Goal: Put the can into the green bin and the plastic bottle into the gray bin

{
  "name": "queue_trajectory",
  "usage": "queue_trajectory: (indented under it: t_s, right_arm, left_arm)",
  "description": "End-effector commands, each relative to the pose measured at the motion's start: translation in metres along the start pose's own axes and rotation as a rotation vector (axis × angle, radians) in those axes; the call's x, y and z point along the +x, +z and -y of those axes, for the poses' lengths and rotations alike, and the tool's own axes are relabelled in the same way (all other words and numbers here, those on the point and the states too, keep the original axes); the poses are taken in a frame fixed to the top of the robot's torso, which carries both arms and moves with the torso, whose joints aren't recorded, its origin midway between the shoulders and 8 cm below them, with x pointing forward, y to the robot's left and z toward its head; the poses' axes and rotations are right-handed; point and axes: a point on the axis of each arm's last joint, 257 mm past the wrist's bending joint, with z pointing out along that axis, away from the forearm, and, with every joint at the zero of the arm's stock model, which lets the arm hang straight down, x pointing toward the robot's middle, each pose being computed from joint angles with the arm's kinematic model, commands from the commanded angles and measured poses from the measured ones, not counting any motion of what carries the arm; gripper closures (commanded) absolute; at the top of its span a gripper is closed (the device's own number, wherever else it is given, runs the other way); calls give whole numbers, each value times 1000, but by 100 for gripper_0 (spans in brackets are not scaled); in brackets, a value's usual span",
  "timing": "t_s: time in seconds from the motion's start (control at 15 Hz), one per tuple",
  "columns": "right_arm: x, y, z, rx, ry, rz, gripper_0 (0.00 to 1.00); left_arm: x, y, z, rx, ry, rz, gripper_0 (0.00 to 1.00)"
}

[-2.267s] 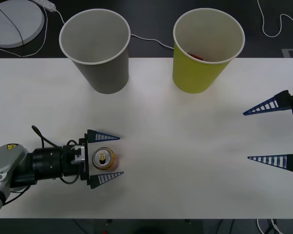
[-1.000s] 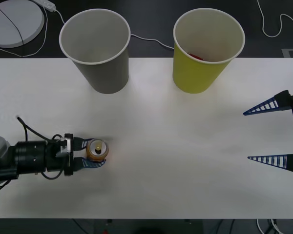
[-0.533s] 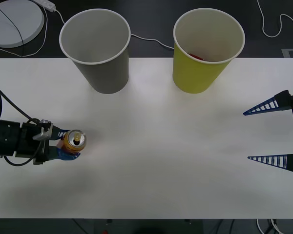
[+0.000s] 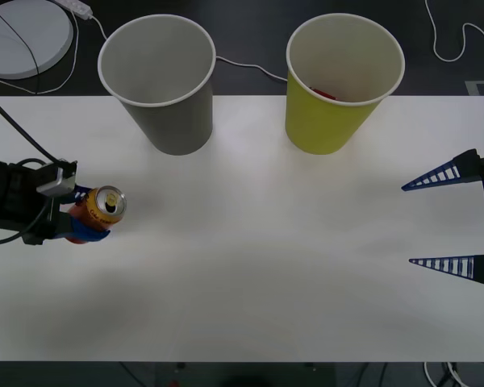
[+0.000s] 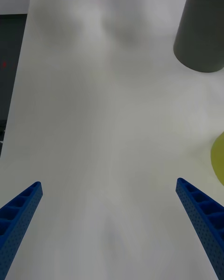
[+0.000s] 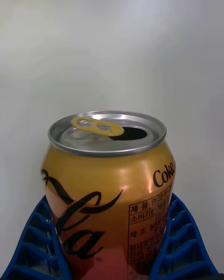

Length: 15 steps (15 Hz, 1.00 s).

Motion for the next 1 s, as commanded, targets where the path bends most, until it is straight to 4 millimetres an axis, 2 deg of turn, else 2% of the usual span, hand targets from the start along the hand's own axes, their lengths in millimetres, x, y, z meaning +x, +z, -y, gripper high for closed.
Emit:
queue_trajectory:
  t_s: [0.07, 0.4, 0.53, 0.87, 1.0]
  right_arm:
    - [0, 0, 0, 0, 0, 0, 0]
    - [0, 0, 0, 0, 0, 0, 0]
    - [0, 0, 0, 0, 0, 0, 0]
    - [0, 0, 0, 0, 0, 0, 0]
    - [0, 0, 0, 0, 0, 0, 0]
  left_arm:
    - [-23, -13, -2, -27, -42, -53, 100]
    - [-88, -30, 9, -42, -34, -105, 100]
    - [-115, -28, 8, -44, -41, -100, 100]
    - [-167, -21, -6, -49, -62, -117, 100]
    - [-189, -18, -18, -54, -80, -121, 100]
